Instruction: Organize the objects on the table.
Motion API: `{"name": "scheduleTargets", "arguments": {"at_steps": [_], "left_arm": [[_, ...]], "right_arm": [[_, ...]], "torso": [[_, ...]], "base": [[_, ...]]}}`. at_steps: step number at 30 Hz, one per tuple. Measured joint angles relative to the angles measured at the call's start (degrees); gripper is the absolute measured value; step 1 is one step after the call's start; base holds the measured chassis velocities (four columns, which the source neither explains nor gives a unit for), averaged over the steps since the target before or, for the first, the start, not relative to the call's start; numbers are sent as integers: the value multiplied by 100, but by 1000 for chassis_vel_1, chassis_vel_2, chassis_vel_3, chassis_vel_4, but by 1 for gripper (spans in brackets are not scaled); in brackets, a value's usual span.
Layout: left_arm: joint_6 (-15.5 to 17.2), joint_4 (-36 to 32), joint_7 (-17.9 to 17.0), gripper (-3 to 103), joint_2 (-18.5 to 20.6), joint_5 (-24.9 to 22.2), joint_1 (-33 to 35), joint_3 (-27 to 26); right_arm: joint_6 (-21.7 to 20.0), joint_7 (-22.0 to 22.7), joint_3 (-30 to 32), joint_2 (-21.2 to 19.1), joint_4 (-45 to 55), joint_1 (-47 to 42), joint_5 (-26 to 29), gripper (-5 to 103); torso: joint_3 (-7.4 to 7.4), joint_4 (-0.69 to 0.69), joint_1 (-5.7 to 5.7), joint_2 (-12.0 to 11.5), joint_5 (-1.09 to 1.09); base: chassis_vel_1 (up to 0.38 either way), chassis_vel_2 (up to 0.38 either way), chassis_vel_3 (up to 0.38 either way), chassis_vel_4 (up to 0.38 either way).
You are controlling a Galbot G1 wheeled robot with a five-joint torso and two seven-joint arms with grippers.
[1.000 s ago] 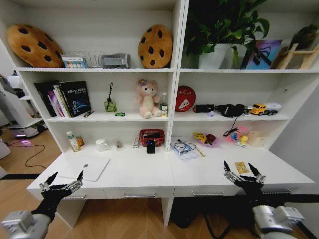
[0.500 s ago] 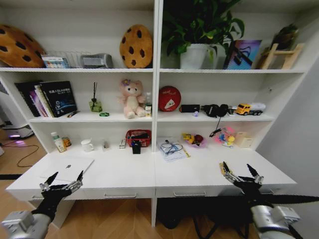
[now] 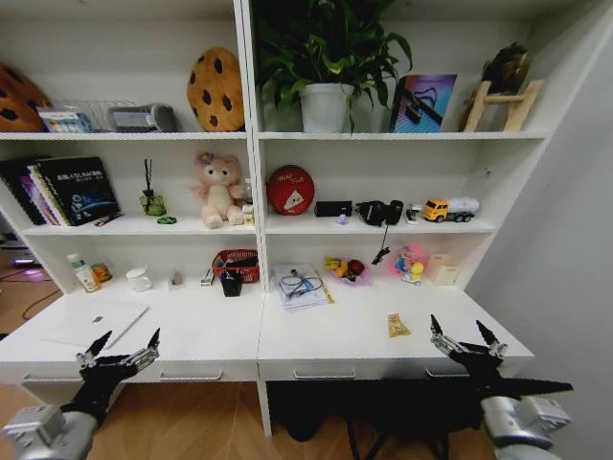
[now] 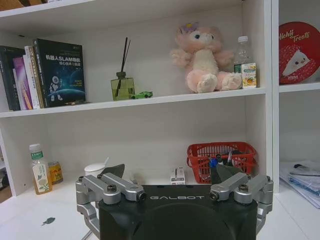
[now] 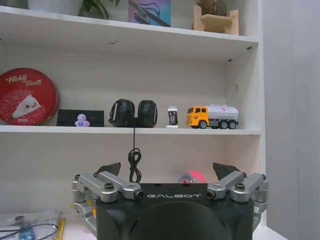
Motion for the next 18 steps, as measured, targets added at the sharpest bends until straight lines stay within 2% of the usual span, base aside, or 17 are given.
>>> {"name": "scheduleTargets", "arguments": {"at_steps": [9,18], "left_arm": [[0,0,-1,100,0,0,0,-1],[0,0,-1,100,0,0,0,-1]], "right_arm": [[-98,12,-21,62,78,-53,-16,100],[-19,-19,-63,101,105,-93,-87,100]], "torso": [[0,0,0,0,6],[0,0,-1,0,6]], "base": [[24,28,-27,-34],[-81,63,89,-62]]}}
